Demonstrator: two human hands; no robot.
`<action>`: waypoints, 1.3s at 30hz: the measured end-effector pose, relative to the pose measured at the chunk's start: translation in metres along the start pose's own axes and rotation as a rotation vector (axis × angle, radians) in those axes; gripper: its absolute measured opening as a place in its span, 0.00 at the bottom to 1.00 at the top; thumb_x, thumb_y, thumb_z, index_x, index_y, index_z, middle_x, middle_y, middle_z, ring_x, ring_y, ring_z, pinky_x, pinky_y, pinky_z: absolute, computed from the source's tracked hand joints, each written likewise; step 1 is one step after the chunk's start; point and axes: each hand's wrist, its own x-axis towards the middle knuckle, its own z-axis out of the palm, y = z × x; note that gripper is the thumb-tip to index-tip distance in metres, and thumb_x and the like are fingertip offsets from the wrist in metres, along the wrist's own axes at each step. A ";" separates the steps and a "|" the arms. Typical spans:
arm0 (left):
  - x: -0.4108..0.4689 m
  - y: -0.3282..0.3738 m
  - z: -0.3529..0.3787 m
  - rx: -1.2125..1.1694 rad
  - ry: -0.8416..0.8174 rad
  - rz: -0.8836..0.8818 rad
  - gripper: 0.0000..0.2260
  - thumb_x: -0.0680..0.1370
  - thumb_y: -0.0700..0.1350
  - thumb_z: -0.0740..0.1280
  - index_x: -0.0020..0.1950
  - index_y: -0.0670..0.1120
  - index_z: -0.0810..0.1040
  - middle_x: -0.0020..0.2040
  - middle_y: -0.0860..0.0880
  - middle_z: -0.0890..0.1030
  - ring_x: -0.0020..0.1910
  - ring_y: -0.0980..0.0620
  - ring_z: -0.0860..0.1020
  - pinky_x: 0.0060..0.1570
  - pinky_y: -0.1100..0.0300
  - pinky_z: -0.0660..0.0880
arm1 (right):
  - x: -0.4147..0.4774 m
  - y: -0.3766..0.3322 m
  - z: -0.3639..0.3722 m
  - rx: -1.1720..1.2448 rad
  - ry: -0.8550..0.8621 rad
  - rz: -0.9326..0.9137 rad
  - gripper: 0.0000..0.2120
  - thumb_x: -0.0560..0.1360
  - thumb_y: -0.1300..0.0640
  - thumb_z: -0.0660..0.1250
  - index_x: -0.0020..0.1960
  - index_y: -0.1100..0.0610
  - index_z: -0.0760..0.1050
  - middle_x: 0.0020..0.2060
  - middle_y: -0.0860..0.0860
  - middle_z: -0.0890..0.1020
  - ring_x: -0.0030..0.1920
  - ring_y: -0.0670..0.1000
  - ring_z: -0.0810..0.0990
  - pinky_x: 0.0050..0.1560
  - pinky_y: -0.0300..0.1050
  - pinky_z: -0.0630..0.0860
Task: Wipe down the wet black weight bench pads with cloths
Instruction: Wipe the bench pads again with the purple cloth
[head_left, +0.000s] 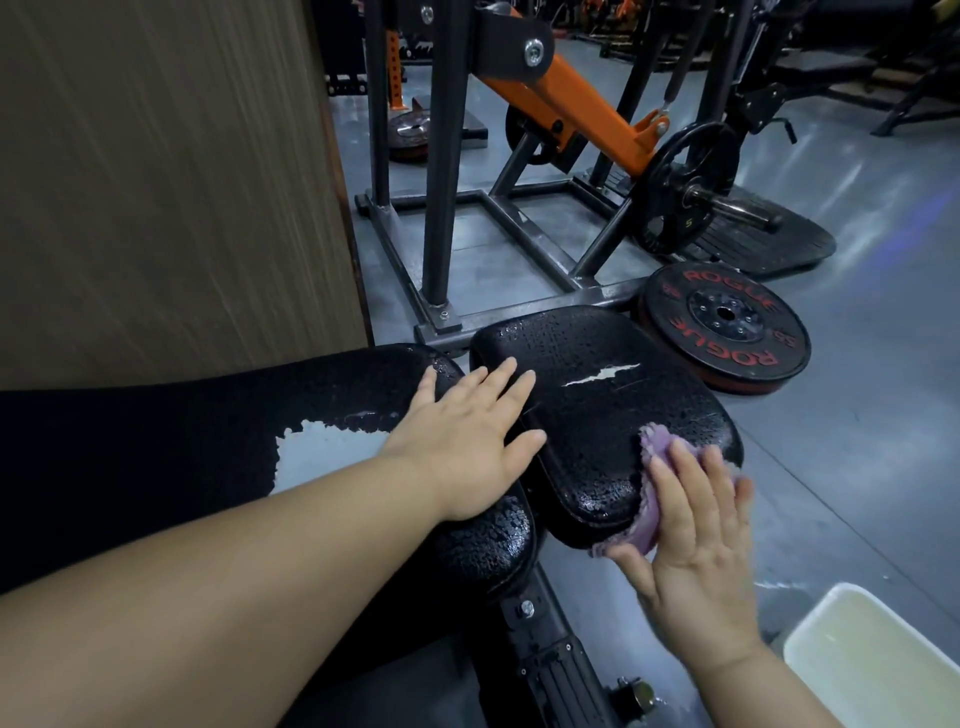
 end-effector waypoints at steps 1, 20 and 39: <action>0.000 0.000 0.000 0.001 0.002 0.000 0.28 0.81 0.63 0.42 0.79 0.57 0.38 0.79 0.57 0.37 0.78 0.55 0.41 0.75 0.42 0.36 | -0.004 -0.010 0.005 0.035 0.034 0.045 0.35 0.78 0.35 0.52 0.74 0.60 0.57 0.75 0.56 0.58 0.77 0.59 0.49 0.73 0.65 0.48; 0.002 -0.002 0.003 -0.001 0.010 0.004 0.28 0.81 0.64 0.41 0.79 0.58 0.38 0.79 0.56 0.37 0.79 0.53 0.42 0.74 0.41 0.36 | -0.011 -0.049 0.026 0.230 0.174 0.105 0.31 0.80 0.43 0.51 0.76 0.62 0.52 0.78 0.53 0.47 0.77 0.61 0.45 0.76 0.58 0.43; -0.001 0.000 0.001 0.017 0.017 0.001 0.28 0.81 0.64 0.41 0.79 0.58 0.38 0.79 0.56 0.38 0.78 0.54 0.43 0.75 0.42 0.37 | 0.004 -0.056 0.023 0.452 0.190 0.484 0.31 0.79 0.50 0.48 0.78 0.59 0.45 0.78 0.54 0.44 0.77 0.59 0.40 0.76 0.56 0.41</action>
